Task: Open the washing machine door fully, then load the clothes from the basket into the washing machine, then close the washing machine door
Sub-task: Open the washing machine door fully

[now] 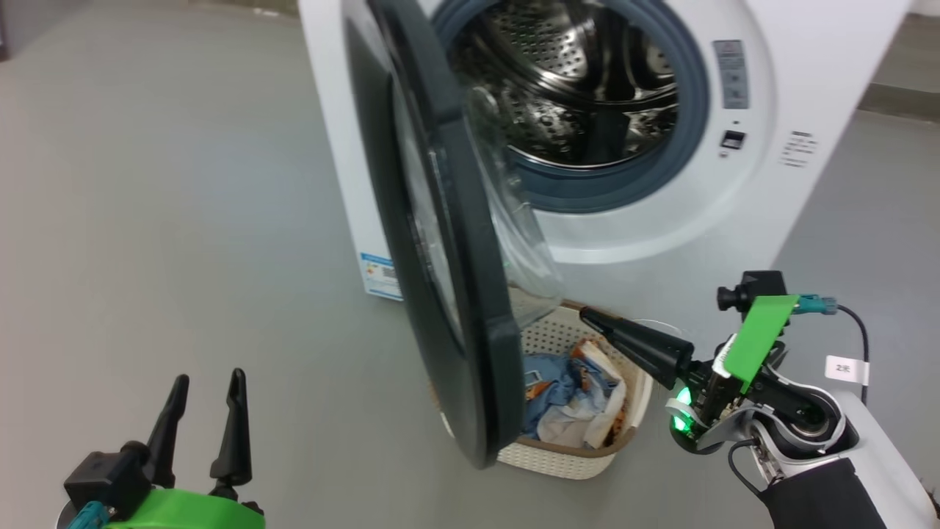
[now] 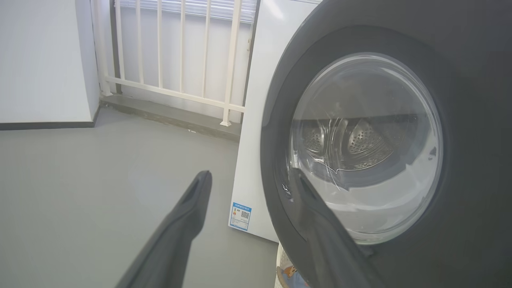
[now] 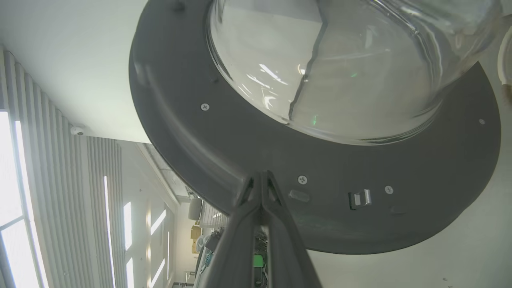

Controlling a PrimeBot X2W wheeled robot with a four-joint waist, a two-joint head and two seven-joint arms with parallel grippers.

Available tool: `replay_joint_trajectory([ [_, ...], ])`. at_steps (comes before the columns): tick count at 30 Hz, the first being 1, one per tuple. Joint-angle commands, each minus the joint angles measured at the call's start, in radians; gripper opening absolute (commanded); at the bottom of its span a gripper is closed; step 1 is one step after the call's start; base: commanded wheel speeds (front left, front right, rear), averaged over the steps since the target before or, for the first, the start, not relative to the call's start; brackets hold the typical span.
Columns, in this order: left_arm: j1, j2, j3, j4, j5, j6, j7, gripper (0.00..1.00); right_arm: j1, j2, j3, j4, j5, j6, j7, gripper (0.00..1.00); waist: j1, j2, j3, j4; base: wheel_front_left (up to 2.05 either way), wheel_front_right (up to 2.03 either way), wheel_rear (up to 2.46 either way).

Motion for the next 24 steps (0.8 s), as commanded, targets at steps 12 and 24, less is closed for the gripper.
replay_joint_trajectory([
  [12,-0.001,0.001,0.051,-0.05,0.003,0.001,-0.006,1.0,0.043,-0.013,-0.036,-0.2,-0.152,0.009,-0.198,1.0,0.0,0.0,-0.012,-0.163,0.0,0.0,0.0],
  [24,0.018,-0.001,0.072,-0.08,0.014,0.001,-0.006,1.0,0.136,-0.059,-0.006,-0.342,-0.352,0.009,-0.475,1.0,0.0,0.0,-0.006,-0.257,0.0,0.0,0.0],
])
